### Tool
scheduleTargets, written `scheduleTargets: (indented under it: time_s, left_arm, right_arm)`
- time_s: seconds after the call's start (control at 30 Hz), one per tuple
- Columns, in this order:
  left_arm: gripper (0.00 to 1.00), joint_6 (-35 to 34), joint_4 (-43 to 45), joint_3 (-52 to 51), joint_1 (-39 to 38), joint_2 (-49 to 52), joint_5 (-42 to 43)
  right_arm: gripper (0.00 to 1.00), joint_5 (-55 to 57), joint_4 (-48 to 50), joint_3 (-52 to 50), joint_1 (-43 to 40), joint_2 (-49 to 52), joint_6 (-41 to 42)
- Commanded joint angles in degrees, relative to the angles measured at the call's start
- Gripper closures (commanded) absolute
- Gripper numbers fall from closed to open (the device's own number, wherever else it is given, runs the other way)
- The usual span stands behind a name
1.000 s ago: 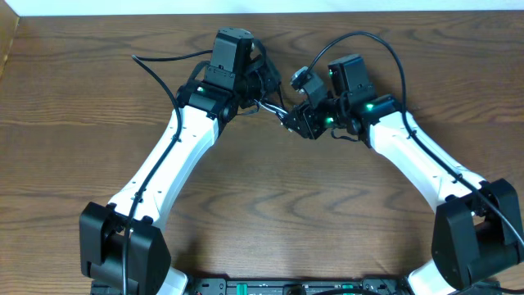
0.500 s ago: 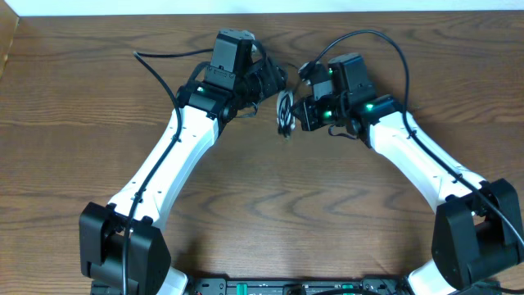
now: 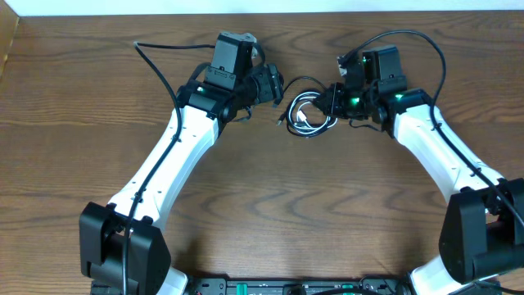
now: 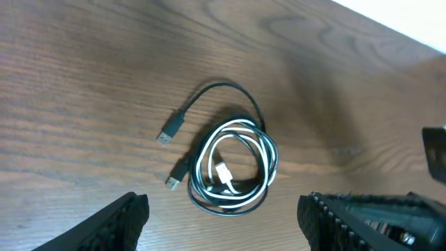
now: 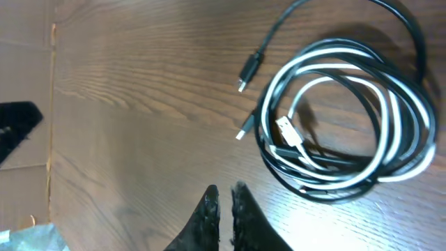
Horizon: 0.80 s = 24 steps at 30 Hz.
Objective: Untangle cables
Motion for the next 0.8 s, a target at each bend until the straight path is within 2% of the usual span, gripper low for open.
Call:
scheduleTargets:
  time_s: [0.0, 0.13, 0.27, 0.5, 0.7, 0.77]
  left_arm:
    - [0.27, 8.24, 0.0, 0.15, 0.07, 1.31, 3.37]
    - [0.27, 8.63, 1.55, 0.15, 0.07, 4.7, 6.58]
    - [0.27, 8.61, 4.46, 1.57, 0.04, 9.44, 7.39]
    - [0.34, 14.86, 1.57, 12.02, -1.62, 21.9, 7.52]
    - [0.46, 15.39, 3.41, 13.53, -3.72, 27.61, -1.44]
    - [0.48, 16.33, 4.11, 13.51, -4.15, 28.83, -1.53]
  right_arm:
    - [0.89, 2.32, -1.42, 0.79, -1.81, -1.4, 1.62]
    - [0.76, 2.36, -1.57, 0.79, -6.08, -1.4, 1.64]
    - [0.69, 1.2, -2.03, 0.79, -10.54, -1.4, 1.01]
    - [0.66, -0.07, -5.35, 0.79, -14.58, -1.4, -2.69]
    - [0.65, 1.77, -8.13, 0.79, -13.84, -1.38, -3.98]
    - [0.65, 2.91, -8.96, 0.79, -13.73, -1.38, -4.0]
